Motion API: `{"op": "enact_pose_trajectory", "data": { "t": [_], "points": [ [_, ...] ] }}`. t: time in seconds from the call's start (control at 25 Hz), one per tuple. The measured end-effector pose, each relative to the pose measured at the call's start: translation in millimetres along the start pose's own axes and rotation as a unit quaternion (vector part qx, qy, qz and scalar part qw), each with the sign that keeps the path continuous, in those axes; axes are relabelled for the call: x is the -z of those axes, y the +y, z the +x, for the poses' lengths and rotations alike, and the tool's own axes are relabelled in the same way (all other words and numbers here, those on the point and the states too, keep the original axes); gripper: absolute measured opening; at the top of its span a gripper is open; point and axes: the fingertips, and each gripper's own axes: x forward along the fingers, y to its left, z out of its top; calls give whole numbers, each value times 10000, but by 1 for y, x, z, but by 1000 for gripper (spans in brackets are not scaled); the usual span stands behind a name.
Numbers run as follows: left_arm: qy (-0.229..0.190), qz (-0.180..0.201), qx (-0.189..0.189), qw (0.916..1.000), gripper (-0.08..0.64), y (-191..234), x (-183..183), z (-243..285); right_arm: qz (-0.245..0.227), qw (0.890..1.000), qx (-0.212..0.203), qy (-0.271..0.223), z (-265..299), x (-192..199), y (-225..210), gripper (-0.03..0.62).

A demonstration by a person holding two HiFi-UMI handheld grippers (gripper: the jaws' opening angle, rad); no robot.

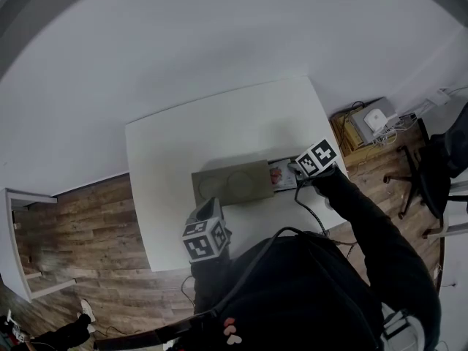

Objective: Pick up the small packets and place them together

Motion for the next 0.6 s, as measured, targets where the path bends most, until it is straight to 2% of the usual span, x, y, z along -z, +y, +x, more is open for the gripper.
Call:
{"op": "enact_pose_trajectory", "data": {
  "t": [0.2,0.6],
  "points": [
    [47,36,1,10000,-2,-1,1,0,-363,9992,-53,-167,-11,-3,7,2],
    [53,95,5,9999,-1,-5,1,0,-325,9974,-80,-632,-43,-7,9,0]
  ]
}}
